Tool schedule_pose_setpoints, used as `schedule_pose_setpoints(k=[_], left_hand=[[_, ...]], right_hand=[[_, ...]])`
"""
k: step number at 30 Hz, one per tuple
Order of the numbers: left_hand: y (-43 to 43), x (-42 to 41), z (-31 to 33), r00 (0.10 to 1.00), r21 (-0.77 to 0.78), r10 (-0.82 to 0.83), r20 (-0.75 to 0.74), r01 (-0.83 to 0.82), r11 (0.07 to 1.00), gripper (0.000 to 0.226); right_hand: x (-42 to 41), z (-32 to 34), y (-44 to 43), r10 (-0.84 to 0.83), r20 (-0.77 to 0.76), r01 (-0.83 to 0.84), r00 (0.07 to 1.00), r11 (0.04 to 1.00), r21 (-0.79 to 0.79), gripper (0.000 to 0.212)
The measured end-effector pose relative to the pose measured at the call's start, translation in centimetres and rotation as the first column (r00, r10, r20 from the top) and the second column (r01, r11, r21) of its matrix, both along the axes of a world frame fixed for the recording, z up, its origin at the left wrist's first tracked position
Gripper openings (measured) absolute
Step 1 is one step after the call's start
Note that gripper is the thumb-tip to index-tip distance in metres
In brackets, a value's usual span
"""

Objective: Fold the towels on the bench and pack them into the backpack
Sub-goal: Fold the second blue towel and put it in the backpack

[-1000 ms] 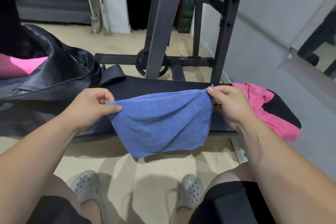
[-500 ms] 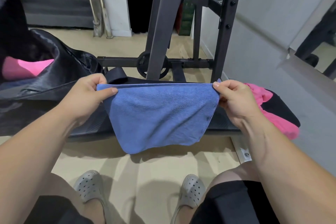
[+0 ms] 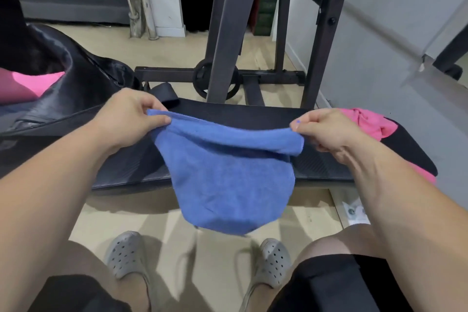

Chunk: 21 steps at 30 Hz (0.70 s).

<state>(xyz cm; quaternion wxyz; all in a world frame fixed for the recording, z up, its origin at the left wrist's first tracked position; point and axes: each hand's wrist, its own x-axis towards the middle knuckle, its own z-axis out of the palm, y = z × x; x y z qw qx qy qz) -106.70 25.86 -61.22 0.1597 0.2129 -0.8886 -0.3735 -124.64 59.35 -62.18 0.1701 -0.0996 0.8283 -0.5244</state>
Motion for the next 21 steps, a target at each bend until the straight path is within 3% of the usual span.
schedule_pose_setpoints(k=[3,6,11,16,21], left_hand=[[-0.1,-1.6,-0.7,0.997,0.026,0.065,-0.050,-0.064,0.998,0.007],[-0.1,-3.3,-1.6,0.989,0.004,0.139,0.052,-0.140,0.990,0.008],[-0.3,-6.7,-3.0,0.954,-0.113,0.209,0.217,-0.188,0.976,0.018],[-1.0,-11.2,-5.0,0.919,0.171,0.236,0.317,-0.300,0.939,0.015],[-2.5,-15.4,-6.2,0.917,0.105,0.291,0.274,-0.329,0.938,0.014]], right_hand=[[-1.0,-0.6,-1.2,-0.096,-0.044,0.095,0.994,0.995,-0.025,0.013],[-2.0,-1.5,-2.3,-0.088,0.024,0.087,0.996,0.996,0.022,0.017],[-4.8,-4.1,-4.2,-0.197,0.144,0.209,0.970,0.975,-0.073,0.015],[-8.0,-6.1,-6.2,-0.295,0.179,0.313,0.938,0.946,-0.080,0.014],[-11.5,-6.9,-7.7,-0.303,0.119,0.309,0.945,0.950,-0.035,0.011]])
